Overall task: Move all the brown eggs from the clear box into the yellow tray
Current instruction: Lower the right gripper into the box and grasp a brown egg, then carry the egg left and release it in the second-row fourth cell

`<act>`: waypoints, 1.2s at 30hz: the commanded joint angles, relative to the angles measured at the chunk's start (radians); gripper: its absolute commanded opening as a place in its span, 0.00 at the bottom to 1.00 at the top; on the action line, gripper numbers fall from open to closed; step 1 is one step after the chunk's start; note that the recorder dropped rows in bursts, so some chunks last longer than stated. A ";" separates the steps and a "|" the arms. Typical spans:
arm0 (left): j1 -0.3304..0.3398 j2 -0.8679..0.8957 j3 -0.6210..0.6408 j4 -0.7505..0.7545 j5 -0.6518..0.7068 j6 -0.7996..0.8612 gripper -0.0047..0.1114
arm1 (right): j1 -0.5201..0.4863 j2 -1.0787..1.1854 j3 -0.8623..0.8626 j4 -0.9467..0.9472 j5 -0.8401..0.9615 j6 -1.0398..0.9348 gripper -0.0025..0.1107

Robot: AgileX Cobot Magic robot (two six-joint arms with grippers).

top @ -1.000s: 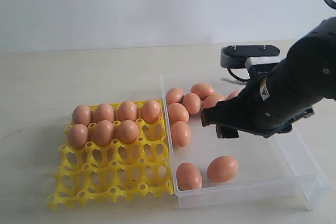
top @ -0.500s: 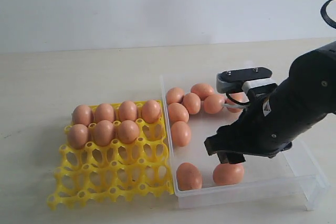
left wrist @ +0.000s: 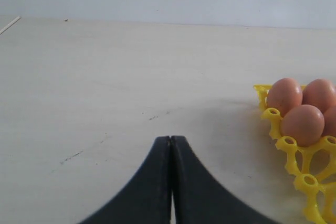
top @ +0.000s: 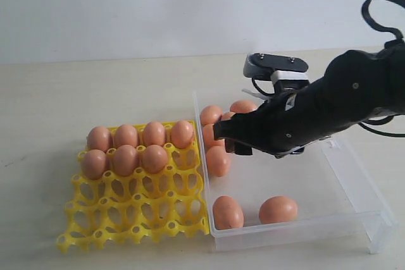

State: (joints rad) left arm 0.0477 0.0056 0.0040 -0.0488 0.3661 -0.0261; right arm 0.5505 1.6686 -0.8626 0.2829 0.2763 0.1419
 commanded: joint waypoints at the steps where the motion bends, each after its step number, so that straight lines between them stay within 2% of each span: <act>1: -0.006 -0.006 -0.004 -0.006 -0.010 -0.004 0.04 | -0.004 0.088 -0.064 0.006 -0.018 -0.011 0.55; 17: -0.006 -0.006 -0.004 -0.006 -0.010 -0.004 0.04 | -0.004 0.194 -0.162 0.006 -0.017 -0.029 0.55; 31: -0.006 -0.006 -0.004 -0.006 -0.010 -0.004 0.04 | 0.020 0.287 -0.171 0.032 -0.040 -0.063 0.55; 34: -0.006 -0.006 -0.004 -0.006 -0.010 -0.004 0.04 | 0.020 0.297 -0.171 0.032 -0.080 -0.069 0.50; 36: -0.006 -0.006 -0.004 -0.006 -0.010 -0.004 0.04 | 0.020 0.299 -0.171 0.032 -0.096 -0.069 0.39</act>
State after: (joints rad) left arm 0.0477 0.0056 0.0040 -0.0488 0.3661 -0.0261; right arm 0.5684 1.9661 -1.0254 0.3153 0.2220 0.0850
